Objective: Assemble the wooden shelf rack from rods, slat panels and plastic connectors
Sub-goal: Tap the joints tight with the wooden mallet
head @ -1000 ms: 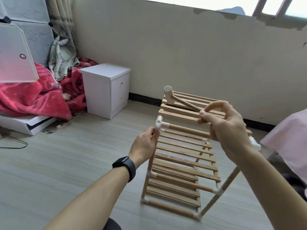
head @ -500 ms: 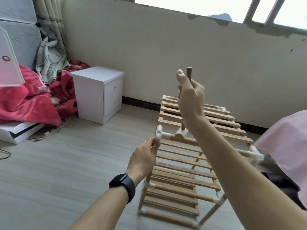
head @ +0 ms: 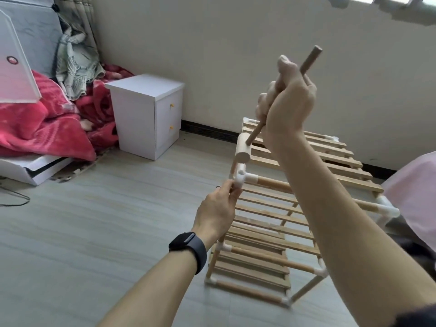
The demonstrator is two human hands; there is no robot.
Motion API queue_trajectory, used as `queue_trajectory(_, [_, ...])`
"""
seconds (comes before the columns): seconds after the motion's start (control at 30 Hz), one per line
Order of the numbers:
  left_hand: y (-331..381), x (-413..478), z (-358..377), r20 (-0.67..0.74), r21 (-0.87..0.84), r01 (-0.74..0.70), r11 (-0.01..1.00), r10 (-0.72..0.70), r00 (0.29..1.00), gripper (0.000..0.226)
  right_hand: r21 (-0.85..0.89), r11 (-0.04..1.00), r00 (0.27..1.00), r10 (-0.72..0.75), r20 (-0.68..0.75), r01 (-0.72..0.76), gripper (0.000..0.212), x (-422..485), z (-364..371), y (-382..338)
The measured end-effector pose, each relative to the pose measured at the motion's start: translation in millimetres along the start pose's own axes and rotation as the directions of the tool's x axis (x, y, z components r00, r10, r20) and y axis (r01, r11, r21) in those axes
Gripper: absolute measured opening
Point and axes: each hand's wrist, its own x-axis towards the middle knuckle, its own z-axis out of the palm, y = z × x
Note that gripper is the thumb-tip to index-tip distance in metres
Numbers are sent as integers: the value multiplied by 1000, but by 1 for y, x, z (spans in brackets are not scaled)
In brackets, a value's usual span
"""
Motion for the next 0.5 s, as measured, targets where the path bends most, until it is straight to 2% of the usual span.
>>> queue_trajectory(0.1, [1, 0, 0, -15, -6, 14, 1000, -14, 1000, 32, -183, 982, 996, 66, 63, -53, 46, -18, -2, 12])
queue_trajectory(0.13, [1, -1, -1, -18, -10, 6, 1000, -6, 1000, 33, -171, 984, 995, 72, 75, -59, 45, -18, -2, 13])
queue_trajectory(0.23, [-2, -1, 0, -9, -15, 9, 1000, -10, 1000, 38, 20, 1000, 1000, 23, 1, -23, 44, -16, -10, 10])
queue_trajectory(0.27, [-2, -1, 0, -8, -9, 20, 1000, -20, 1000, 37, 15, 1000, 1000, 19, 2, -19, 43, -20, -13, 12])
queue_trajectory(0.4, [-2, -1, -1, 8, 16, 48, 999, -48, 999, 34, -188, 979, 995, 93, 48, -82, 48, -32, -13, 14])
queue_trajectory(0.5, [-4, -3, -1, 13, 30, 34, 999, -34, 999, 24, -113, 984, 990, 143, 13, -140, 52, -36, -30, -3])
